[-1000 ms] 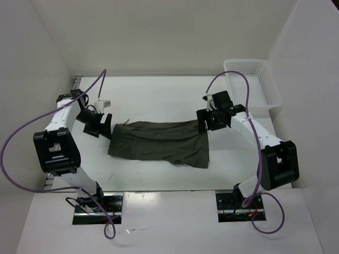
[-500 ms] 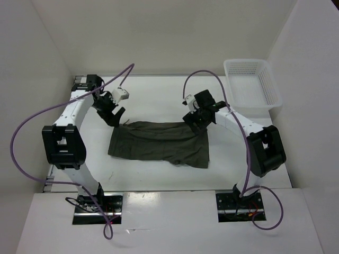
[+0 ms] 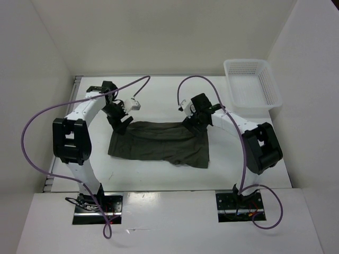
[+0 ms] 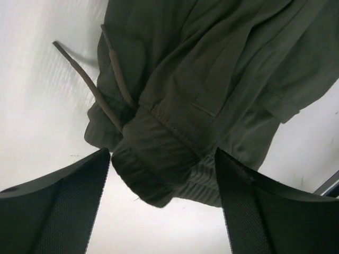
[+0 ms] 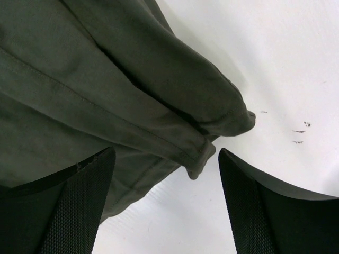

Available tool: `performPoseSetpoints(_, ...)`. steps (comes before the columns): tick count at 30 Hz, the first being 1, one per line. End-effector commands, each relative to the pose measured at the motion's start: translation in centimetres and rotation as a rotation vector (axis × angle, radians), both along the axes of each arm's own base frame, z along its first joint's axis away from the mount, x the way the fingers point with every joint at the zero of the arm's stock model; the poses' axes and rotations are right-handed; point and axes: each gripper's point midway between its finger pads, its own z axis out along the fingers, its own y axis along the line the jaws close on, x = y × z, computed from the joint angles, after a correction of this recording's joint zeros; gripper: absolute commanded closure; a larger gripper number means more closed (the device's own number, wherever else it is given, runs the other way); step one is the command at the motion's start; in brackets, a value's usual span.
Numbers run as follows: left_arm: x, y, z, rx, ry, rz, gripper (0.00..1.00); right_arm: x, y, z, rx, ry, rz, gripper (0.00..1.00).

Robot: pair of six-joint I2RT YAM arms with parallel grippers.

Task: Fold and stack the shorts
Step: Fold the shorts

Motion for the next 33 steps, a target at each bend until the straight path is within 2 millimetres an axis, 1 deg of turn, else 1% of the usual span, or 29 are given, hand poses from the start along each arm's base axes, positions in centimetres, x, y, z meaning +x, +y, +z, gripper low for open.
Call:
performPoseSetpoints(1, -0.4, 0.4, -1.3, 0.017, 0.035, -0.02, 0.15, 1.6, 0.8, -0.3, -0.001, -0.074, 0.023, 0.17)
performPoseSetpoints(2, -0.5, 0.3, -1.8, 0.029, 0.051, -0.019, 0.3, 1.8, 0.9, -0.5, 0.0, -0.075, 0.023, 0.17)
performPoseSetpoints(3, -0.4, 0.4, -2.2, 0.037, 0.062, 0.0, 0.36, 1.8, 0.9, -0.9, -0.004, -0.067, 0.023, 0.18)
performPoseSetpoints(4, -0.4, 0.6, -2.2, 0.045, 0.065, 0.01, 0.41, 1.7, 0.8, -1.3, -0.014, -0.058, 0.032, 0.18)
performPoseSetpoints(6, -0.7, 0.6, -2.5, 0.047, 0.083, 0.01, 0.47, 1.7, 0.9, -1.3, -0.011, -0.057, 0.044, 0.22)
performPoseSetpoints(8, -1.0, 0.3, -2.5, 0.033, 0.102, 0.032, 0.52, 1.4, 0.8, -1.7, -0.016, -0.047, 0.044, 0.3)
performPoseSetpoints(9, -1.0, 0.1, -2.1, 0.02, 0.093, 0.031, 0.54, 1.4, 0.8, -1.7, -0.016, -0.047, 0.044, 0.37)
performPoseSetpoints(10, -1.3, 0.1, -2.3, 0.021, 0.105, 0.04, 0.59, 1.0, 0.6, -2.1, -0.021, -0.036, 0.045, 0.4)
performPoseSetpoints(11, -1.5, 0.1, -2.2, 0.02, 0.104, 0.04, 0.61, 1.3, 0.5, -2.0, -0.025, -0.048, 0.039, 0.41)
performPoseSetpoints(12, -1.5, 0.1, -2.2, 0.02, 0.104, 0.04, 0.63, 0.9, 0.3, -2.7, -0.039, -0.033, 0.05, 0.41)
performPoseSetpoints(13, -1.6, 0.1, -2.2, 0.02, 0.107, 0.048, 0.72, 1.1, 0.1, -2.6, -0.053, -0.039, 0.056, 0.4)
performPoseSetpoints(14, -1.6, 0.1, -2.2, 0.02, 0.107, 0.048, 0.78, 1.1, 0.1, -2.6, -0.053, -0.039, 0.056, 0.37)
performPoseSetpoints(16, -1.9, 0.1, -2.4, 0.02, 0.12, 0.058, 0.86, 0.9, -0.2, -2.9, -0.071, -0.037, 0.064, 0.36)
performPoseSetpoints(17, -1.9, 0.1, -2.4, 0.02, 0.12, 0.058, 0.92, 1.1, -0.6, -2.5, -0.072, -0.047, 0.063, 0.36)
performPoseSetpoints(18, -1.9, 0.1, -2.1, 0.018, 0.114, 0.067, 0.94, 0.7, -0.8, -2.7, -0.081, -0.028, 0.064, 0.36)
performPoseSetpoints(19, -1.9, 0.1, -2.1, 0.018, 0.114, 0.067, 0.95, 0.6, -0.6, -2.7, -0.078, -0.027, 0.085, 0.36)
performPoseSetpoints(20, -1.9, -0.1, -2.1, 0.009, 0.119, 0.076, 0.95, 0.5, -0.8, -2.4, -0.087, -0.028, 0.101, 0.36)
performPoseSetpoints(21, -1.6, -0.1, -1.6, 0.006, 0.101, 0.076, 0.98, 0.2, -0.7, -2.5, -0.081, -0.015, 0.107, 0.35)
performPoseSetpoints(22, -1.6, -0.2, -1.5, 0.005, 0.105, 0.087, 0.98, 0.3, -0.6, -2.2, -0.078, -0.024, 0.107, 0.35)
performPoseSetpoints(23, -1.4, -0.2, -1.3, 0.004, 0.096, 0.087, 0.98, 0.0, -0.8, -2.5, -0.082, -0.014, 0.108, 0.35)
performPoseSetpoints(25, -1.2, -0.4, -1.3, -0.007, 0.091, 0.095, 0.99, 0.0, -0.8, -2.5, -0.086, -0.016, 0.116, 0.35)
performPoseSetpoints(27, -1.2, -0.4, -0.9, -0.008, 0.08, 0.095, 1.0, -0.3, -1.0, -2.8, -0.089, -0.007, 0.116, 0.38)
performPoseSetpoints(28, -1.2, -0.4, -0.9, -0.008, 0.08, 0.095, 1.0, -0.1, -0.9, -2.7, -0.09, -0.017, 0.124, 0.39)
performPoseSetpoints(29, -1.1, -0.4, -0.6, -0.009, 0.07, 0.094, 1.0, -0.1, -1.3, -3.0, -0.107, -0.022, 0.114, 0.48)
performPoseSetpoints(30, -1.1, -0.6, -0.6, -0.018, 0.071, 0.093, 1.0, 0.3, -1.3, -2.8, -0.114, -0.04, 0.117, 0.52)
performPoseSetpoints(31, -1.1, -0.6, -0.6, -0.018, 0.071, 0.093, 1.0, 0.5, -1.4, -3.0, -0.117, -0.054, 0.111, 0.52)
performPoseSetpoints(32, -1.1, -0.4, -0.5, -0.028, 0.075, 0.109, 1.0, 0.6, -2.0, -3.2, -0.126, -0.056, 0.097, 0.56)
performPoseSetpoints(33, -0.9, -0.6, -0.3, -0.04, 0.068, 0.107, 1.0, 0.6, -2.0, -3.2, -0.126, -0.056, 0.097, 0.6)
